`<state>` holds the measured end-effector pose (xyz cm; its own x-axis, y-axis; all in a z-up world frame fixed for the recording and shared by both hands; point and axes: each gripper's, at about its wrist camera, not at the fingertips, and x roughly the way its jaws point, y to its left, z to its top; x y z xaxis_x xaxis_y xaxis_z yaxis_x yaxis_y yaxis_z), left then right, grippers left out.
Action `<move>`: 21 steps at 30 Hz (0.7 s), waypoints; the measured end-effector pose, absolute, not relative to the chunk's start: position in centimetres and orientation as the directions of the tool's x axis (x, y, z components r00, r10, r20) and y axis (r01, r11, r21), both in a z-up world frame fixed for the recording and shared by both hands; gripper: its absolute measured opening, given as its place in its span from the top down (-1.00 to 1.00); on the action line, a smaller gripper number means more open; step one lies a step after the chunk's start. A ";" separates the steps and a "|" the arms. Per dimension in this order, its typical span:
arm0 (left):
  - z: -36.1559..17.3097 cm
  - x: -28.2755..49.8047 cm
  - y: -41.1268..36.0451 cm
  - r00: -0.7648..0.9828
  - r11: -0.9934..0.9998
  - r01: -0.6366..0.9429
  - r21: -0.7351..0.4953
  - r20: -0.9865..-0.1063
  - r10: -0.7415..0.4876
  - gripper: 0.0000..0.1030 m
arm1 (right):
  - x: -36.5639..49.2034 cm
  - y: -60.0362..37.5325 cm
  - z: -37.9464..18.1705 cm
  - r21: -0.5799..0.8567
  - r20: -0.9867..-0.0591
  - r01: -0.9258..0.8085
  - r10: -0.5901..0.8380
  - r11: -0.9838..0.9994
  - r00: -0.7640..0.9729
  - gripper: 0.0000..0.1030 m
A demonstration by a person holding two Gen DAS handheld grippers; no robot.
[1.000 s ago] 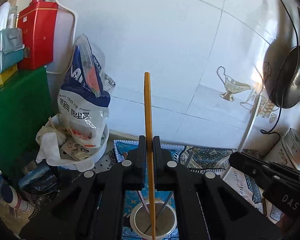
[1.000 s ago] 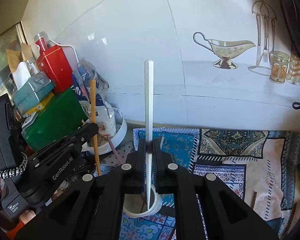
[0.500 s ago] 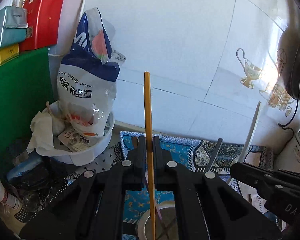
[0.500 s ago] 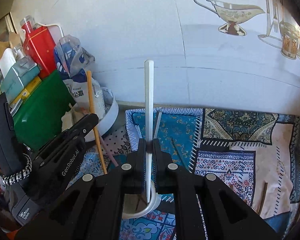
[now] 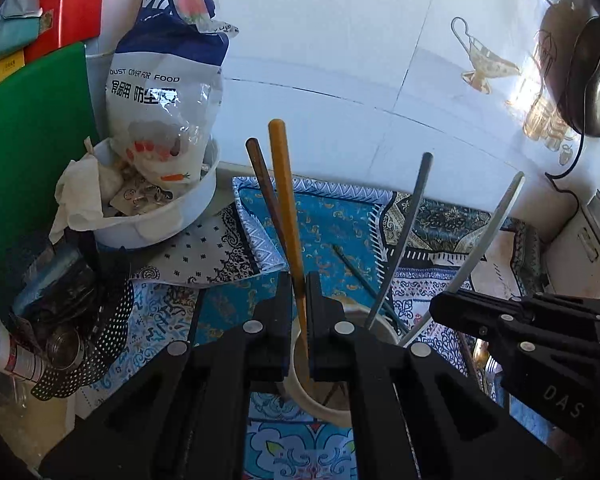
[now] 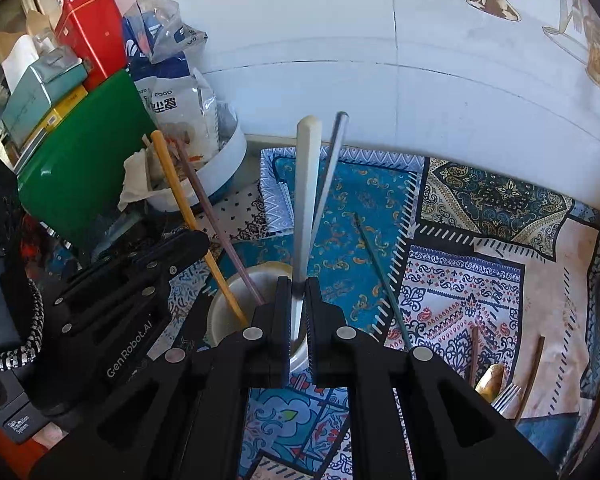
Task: Organize utensils
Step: 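Open the left tool over the white cup while the right tool releases the white rod into it, then grasp the green chopstick with the left tool while the right tool grasps a brown chopstick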
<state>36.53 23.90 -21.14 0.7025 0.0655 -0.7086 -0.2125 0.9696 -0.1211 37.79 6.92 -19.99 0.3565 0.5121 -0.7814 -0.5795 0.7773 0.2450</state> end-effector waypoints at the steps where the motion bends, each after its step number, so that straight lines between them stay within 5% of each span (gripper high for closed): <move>1: -20.9 36.4 23.7 0.697 0.971 -0.211 -0.113 -0.714 0.069 0.92 | 37.7 6.8 -19.9 0.245 -0.784 -0.582 0.512 0.775 0.351 0.88; 12: -18.4 35.0 21.5 0.655 0.979 -0.197 -0.052 -0.750 0.091 0.89 | 36.7 3.0 -18.1 0.231 -0.778 -0.580 0.506 0.781 0.372 0.61; 21: -16.9 35.6 17.3 0.664 0.987 -0.148 -0.057 -0.745 0.056 0.59 | 36.7 -3.7 -16.9 0.180 -0.767 -0.508 0.444 0.842 0.464 0.58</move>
<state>35.55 17.33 -16.92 0.6643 0.0564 -0.7453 -0.1479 0.9874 -0.0571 36.69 -3.74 -16.91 0.4639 0.4439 -0.7667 -0.5082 0.8422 0.1801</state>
